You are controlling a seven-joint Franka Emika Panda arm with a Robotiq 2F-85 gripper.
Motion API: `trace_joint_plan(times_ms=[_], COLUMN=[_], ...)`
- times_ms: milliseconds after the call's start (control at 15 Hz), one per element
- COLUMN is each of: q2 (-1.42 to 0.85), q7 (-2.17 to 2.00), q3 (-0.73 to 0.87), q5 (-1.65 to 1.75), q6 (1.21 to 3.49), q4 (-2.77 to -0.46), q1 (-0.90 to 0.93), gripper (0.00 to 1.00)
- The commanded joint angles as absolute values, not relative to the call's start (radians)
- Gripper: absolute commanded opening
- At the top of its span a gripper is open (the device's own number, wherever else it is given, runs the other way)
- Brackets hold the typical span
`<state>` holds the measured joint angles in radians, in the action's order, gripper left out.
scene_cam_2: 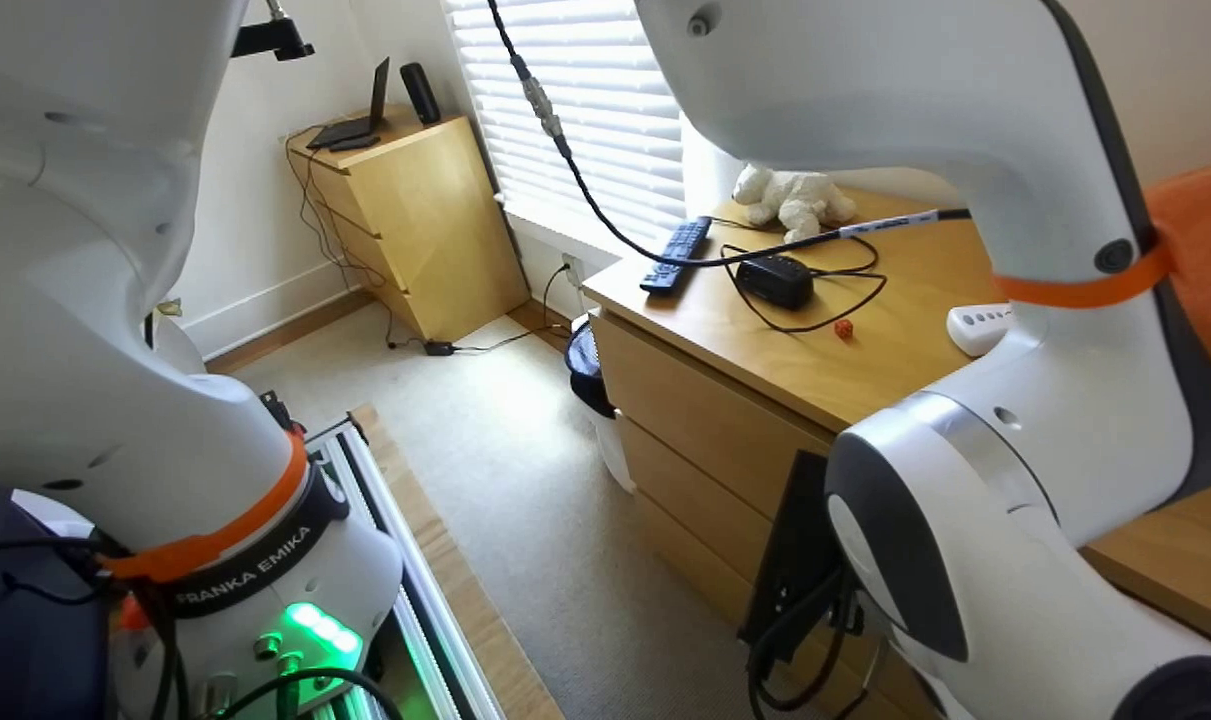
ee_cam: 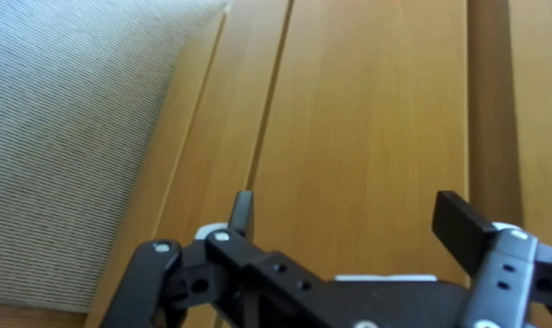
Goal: Open the top drawer
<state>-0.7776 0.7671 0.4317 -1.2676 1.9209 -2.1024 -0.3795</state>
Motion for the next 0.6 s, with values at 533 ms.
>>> trace_joint_plan(times_ms=[533], q2=[-0.764], q7=[0.821], q3=[0.35], q5=[-1.194], q6=[1.864], q4=[-2.11], q1=[-0.568], gripper=[1.0])
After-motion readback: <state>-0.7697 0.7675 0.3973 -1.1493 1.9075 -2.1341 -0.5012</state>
